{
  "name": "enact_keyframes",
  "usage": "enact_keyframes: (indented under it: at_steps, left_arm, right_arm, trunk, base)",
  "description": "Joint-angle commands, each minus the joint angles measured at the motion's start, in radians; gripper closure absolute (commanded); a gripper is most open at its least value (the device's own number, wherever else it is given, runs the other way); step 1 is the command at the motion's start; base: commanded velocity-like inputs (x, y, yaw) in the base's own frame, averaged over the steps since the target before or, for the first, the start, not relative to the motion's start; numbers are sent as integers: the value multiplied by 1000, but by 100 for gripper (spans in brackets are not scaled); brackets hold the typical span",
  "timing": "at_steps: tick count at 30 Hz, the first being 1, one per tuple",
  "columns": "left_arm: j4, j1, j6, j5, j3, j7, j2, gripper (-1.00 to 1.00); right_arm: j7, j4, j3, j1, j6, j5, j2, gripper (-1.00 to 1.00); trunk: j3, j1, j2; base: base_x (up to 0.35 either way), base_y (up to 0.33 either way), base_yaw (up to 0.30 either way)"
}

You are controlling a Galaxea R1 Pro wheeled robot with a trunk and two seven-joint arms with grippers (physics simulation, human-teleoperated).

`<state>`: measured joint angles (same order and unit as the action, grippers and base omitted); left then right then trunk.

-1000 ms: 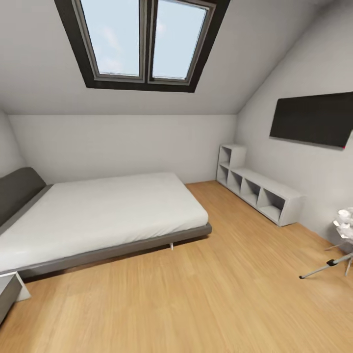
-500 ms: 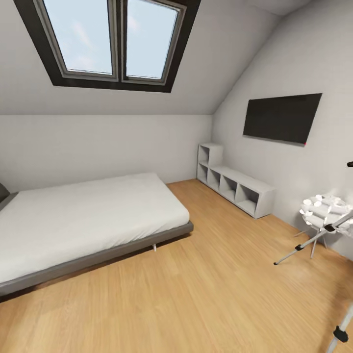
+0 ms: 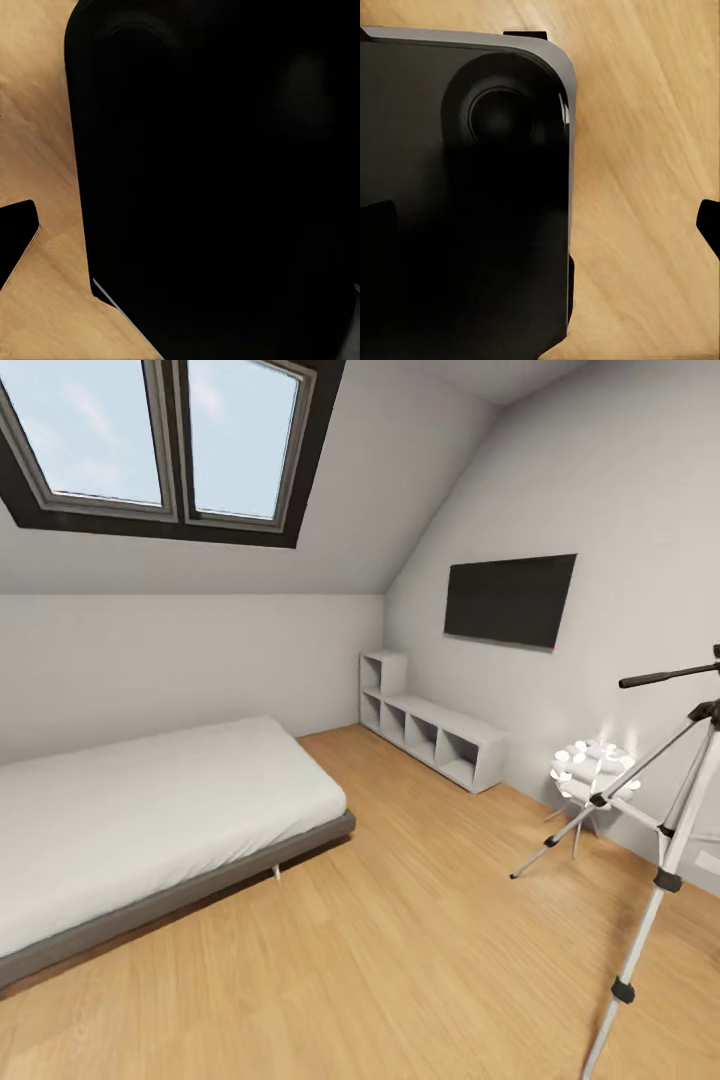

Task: Attach the digital camera to the camera tripod in the bedroom.

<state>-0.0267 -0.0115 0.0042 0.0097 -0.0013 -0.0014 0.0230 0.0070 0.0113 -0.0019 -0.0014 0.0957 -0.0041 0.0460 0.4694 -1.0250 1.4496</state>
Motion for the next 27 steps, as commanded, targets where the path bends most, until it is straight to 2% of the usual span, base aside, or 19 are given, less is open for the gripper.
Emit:
enact_keyframes:
  at_steps: [1,27]
  left_arm:
    - [-2,-1,0,1,0,0,0,-100]
    - [-3,-1,0,1,0,0,0,-100]
  right_arm:
    - [1,0,0,0,2,0,0,-100]
    - [1,0,0,0,4,0,0,-100]
  trunk:
    - [1,0,0]
    - [1,0,0]
  base:
    - [0,0,-300]
    - [0,0,-300]
